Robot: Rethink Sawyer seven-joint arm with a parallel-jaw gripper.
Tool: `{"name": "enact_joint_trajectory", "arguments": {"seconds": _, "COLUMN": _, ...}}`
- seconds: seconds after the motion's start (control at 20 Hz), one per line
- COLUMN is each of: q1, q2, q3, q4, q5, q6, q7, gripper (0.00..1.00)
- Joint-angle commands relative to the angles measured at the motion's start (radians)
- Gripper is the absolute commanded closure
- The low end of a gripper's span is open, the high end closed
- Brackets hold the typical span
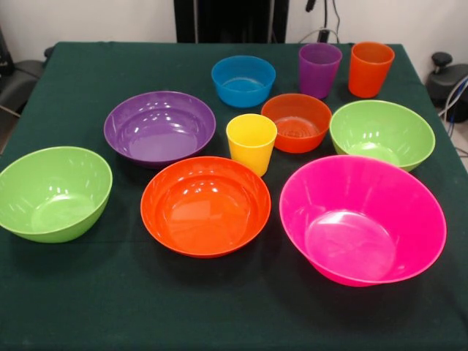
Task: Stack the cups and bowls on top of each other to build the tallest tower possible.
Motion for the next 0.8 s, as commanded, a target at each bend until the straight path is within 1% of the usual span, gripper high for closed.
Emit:
{"name": "enact_joint_trajectory", "arguments": {"seconds": 0.05, "q1": -0.018, "q2": 0.007, "q3": 0.113, "q4": -0.200, "q5": 0.067, "q6": 0.113, "q7": 0.093, "gripper": 0.00}}
{"name": "enact_joint_trajectory", "arguments": {"seconds": 0.4, "q1": -0.015, "q2": 0.025, "q3": 0.117, "q4": -0.246, "q5": 0.068, "q6": 0.138, "q7": 0.099, "gripper": 0.00}}
{"name": "enact_joint_trajectory", "arguments": {"seconds": 0.5, "q1": -0.026, "q2": 0.031, "q3": 0.131, "q4": -0.253, "q5": 0.069, "q6": 0.142, "q7": 0.096, "gripper": 0.00}}
{"name": "enact_joint_trajectory", "arguments": {"seconds": 0.8, "q1": -0.038, "q2": 0.020, "q3": 0.159, "q4": -0.282, "q5": 0.085, "q6": 0.195, "q7": 0.089, "gripper": 0.00}}
